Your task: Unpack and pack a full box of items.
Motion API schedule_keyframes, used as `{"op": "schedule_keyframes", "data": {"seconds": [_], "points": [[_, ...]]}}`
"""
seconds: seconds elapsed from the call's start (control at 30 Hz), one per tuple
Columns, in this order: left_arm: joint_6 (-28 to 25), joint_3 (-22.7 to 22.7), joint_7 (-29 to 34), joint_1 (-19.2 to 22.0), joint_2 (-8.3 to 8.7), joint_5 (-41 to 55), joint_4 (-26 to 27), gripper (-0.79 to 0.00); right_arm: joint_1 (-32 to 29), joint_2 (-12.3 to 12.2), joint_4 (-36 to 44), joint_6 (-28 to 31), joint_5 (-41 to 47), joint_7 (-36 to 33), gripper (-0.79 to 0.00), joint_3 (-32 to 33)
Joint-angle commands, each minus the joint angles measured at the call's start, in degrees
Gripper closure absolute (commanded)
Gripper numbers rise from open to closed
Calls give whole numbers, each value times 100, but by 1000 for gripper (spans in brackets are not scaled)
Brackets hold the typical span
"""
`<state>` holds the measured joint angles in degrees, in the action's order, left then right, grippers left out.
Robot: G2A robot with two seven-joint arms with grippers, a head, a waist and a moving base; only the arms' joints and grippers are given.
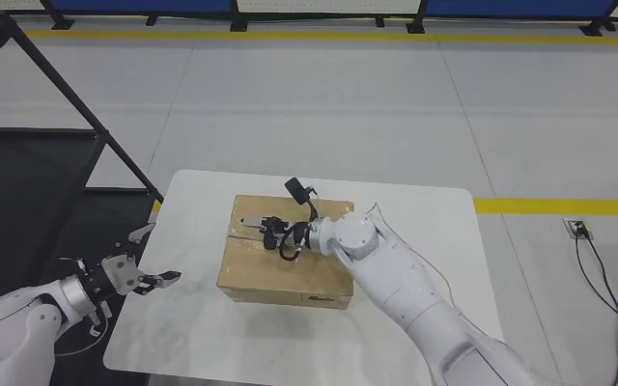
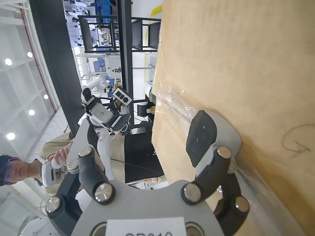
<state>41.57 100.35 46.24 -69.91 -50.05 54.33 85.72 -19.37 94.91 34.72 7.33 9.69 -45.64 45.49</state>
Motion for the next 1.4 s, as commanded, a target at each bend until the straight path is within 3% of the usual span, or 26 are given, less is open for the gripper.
{"op": "schedule_keyframes", "data": {"seconds": [0.0,0.43,0.67,0.7,0.77,0.9,1.07,1.37], "points": [[-9,-4,-5,-7,6,12,3,-785,-137,-88,308,-147,-120,-17,-785,92],[-36,-58,-77,-81,40,60,111,-785,-1144,-600,2522,-1112,-1077,-145,-785,738],[-56,-77,-104,-99,57,101,155,-785,-1297,-708,2903,-1719,-1447,-216,-785,879],[-58,-77,-109,-100,59,109,155,-785,-1275,-709,2876,-1795,-1497,-220,-727,867],[-65,-80,-121,-104,63,128,156,-785,-1221,-700,2814,-1932,-1569,-205,-379,824],[-81,-75,-136,-110,72,165,141,-785,-1084,-673,2699,-2106,-1679,-326,-142,698],[-92,-86,-151,-97,83,200,104,-785,-944,-639,2701,-2412,-2005,-343,0,488],[-117,-107,-165,-53,101,266,50,-785,-756,-568,2678,-3029,-2235,-246,0,320]]}}
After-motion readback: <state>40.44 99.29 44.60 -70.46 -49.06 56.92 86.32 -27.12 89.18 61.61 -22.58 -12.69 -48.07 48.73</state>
